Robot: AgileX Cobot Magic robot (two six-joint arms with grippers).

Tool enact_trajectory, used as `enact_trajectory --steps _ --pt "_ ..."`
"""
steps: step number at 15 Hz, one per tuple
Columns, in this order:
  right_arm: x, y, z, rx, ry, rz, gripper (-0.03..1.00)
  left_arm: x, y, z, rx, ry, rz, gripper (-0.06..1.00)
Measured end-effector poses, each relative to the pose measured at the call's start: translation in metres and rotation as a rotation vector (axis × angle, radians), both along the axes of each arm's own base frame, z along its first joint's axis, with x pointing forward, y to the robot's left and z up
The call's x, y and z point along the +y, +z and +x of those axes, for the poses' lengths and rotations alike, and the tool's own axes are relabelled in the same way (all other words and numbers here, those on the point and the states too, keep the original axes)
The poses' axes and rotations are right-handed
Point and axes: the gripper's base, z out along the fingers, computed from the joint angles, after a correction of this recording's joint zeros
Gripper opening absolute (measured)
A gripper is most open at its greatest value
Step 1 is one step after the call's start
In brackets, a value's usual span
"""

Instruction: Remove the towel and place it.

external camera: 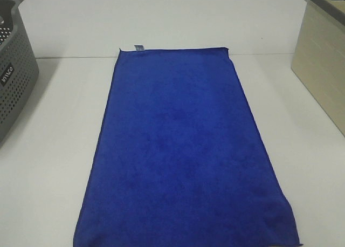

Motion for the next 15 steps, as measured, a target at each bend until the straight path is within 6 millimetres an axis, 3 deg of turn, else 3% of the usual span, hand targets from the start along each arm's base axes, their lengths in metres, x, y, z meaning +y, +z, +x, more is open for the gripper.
enact_trajectory --steps 5,15 --pt "0.003 -0.005 0.004 -0.049 0.039 -0.007 0.79 -0.003 -0.002 0.010 -0.073 -0.036 -0.016 0.76" --pt "0.002 -0.005 0.004 -0.050 0.039 -0.008 0.78 -0.005 -0.002 0.011 -0.084 -0.045 -0.031 0.76"
